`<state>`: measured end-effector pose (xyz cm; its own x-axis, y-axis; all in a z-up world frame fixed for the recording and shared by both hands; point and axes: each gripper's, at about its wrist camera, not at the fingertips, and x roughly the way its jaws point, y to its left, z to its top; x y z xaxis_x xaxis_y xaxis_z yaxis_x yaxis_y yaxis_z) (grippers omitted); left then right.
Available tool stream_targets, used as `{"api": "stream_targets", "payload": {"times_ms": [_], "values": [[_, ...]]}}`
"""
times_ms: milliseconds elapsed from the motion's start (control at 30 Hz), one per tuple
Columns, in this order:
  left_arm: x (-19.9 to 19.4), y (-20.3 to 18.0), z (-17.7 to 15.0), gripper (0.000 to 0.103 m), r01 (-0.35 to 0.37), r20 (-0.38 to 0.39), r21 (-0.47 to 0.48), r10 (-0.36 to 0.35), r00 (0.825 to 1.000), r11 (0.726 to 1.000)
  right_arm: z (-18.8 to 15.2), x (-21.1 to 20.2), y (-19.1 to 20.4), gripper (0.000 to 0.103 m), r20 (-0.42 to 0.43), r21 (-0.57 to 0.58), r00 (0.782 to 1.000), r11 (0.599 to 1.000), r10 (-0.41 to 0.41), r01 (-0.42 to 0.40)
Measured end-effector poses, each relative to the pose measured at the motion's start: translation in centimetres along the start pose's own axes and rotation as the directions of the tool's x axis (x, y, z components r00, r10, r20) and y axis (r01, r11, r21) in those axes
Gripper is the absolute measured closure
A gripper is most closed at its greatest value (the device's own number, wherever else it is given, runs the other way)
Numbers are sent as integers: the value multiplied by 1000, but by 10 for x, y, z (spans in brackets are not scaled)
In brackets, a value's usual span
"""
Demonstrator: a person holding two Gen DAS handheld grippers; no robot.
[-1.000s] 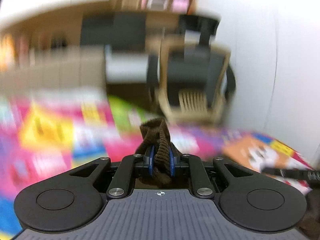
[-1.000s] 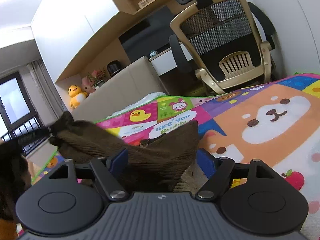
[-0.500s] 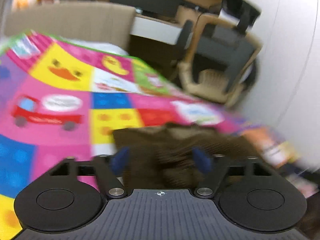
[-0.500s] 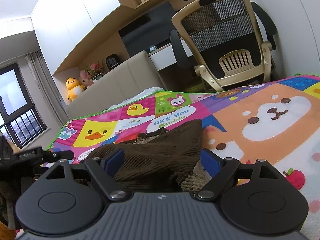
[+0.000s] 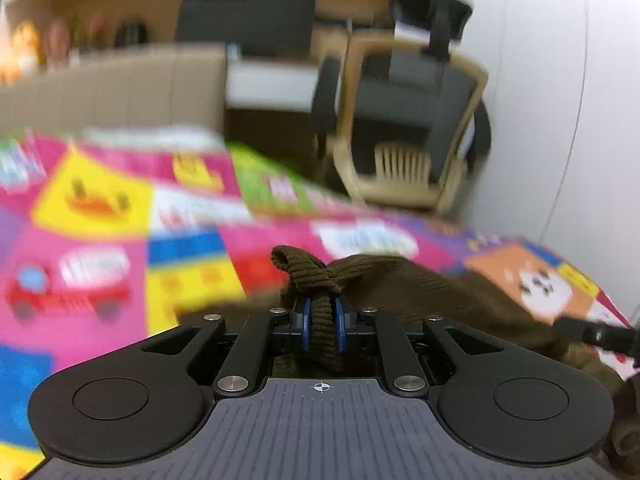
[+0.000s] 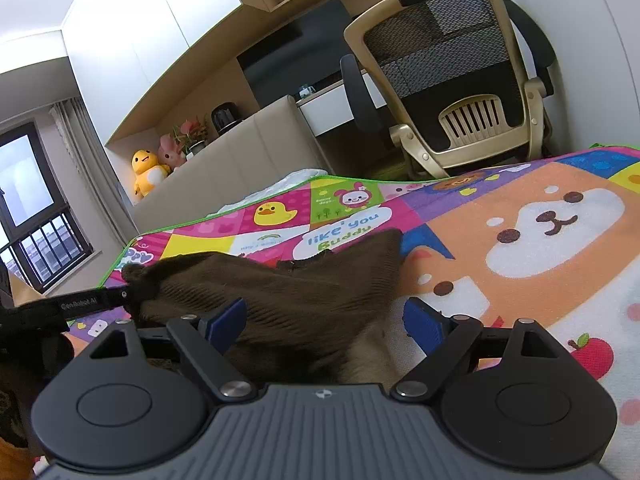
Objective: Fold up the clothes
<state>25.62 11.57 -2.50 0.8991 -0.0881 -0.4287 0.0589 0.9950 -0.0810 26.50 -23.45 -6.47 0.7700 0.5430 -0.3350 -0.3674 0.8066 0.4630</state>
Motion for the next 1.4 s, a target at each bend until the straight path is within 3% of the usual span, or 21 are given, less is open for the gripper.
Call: {"api": "stream_targets", "payload": {"times_ms": [33, 100, 200, 267, 333, 467, 533, 567, 633, 700, 733, 800, 833, 933, 1000, 1100, 1200, 1233, 1333, 1367, 1400], "values": [[1, 2, 1, 90, -21, -2, 4, 21, 1000, 1000, 0, 0, 0, 17, -2, 0, 1000, 1000, -1, 1], [13, 11, -10, 89, -43, -102, 1, 43, 994, 999, 1, 1, 0, 17, -9, 3, 1000, 1000, -15, 15], [27, 22, -27, 77, -66, -228, 8, 66, 971, 998, 9, 1, 7, 17, -31, -48, 999, 998, -37, 35], [17, 26, -24, 69, -61, -204, 15, 63, 977, 998, 21, -3, 18, 19, -22, -132, 999, 990, -46, 43], [2, 32, -11, 48, -55, -150, -6, 54, 987, 998, 36, -7, 32, 21, -7, -216, 999, 975, -47, 44], [-24, 36, 19, 41, 59, -28, -76, -62, 998, 995, 60, 10, 52, 39, -102, -216, 993, 973, 65, -86], [-21, 34, 25, 34, 134, -20, -112, -137, 990, 985, 53, 35, 60, 43, -216, -177, 972, 974, 98, -138], [-14, 32, 25, 33, 171, -35, -134, -177, 984, 976, 44, 49, 62, 44, -264, -198, 962, 973, 61, -116], [10, 31, 9, 34, 163, -139, -163, -186, 973, 973, 24, 75, 62, 46, -354, -247, 935, 967, -30, -62], [36, 32, -9, 37, 115, -264, -181, -161, 951, 977, 18, 78, 59, 50, -357, -274, 933, 960, -51, -52], [37, 34, -13, 43, 103, -279, -171, -148, 949, 980, 28, 74, 55, 50, -337, -265, 940, 963, -51, -43], [31, 42, -11, 40, 91, -284, -166, -136, 949, 982, 49, 67, 47, 49, -299, -246, 953, 969, -52, -24], [25, 47, -6, 29, 90, -277, -172, -136, 951, 981, 59, 63, 43, 49, -279, -237, 959, 971, -53, -16], [22, 79, 14, 21, 71, -242, -263, -137, 961, 962, 89, 71, 21, 50, -252, -174, 963, 983, -97, 53], [31, 102, 23, 20, 47, -249, -350, -141, 958, 936, 100, 89, 5, 49, -278, -110, 953, 989, -122, 94], [59, 133, 20, 20, 7, -297, -506, -182, 937, 863, 99, 126, -12, 48, -333, -47, 930, 988, -156, 148], [81, 142, 7, 20, -3, -324, -579, -227, 919, 815, 83, 156, -19, 48, -384, -25, 904, 981, -189, 194], [84, 138, 5, 16, -2, -317, -576, -221, 922, 817, 78, 163, -20, 45, -396, -13, 899, 980, -186, 198], [89, 126, 5, 12, 11, -300, -544, -206, 931, 839, 71, 162, -1, 54, -391, -69, 907, 987, -158, 142], [91, 120, 5, 13, 16, -300, -524, -202, 932, 851, 68, 162, 9, 66, -383, -132, 905, 981, -184, 144], [93, 115, 6, 23, 19, -304, -506, -200, 931, 862, 66, 163, 18, 77, -373, -195, 904, 970, -210, 144]]}}
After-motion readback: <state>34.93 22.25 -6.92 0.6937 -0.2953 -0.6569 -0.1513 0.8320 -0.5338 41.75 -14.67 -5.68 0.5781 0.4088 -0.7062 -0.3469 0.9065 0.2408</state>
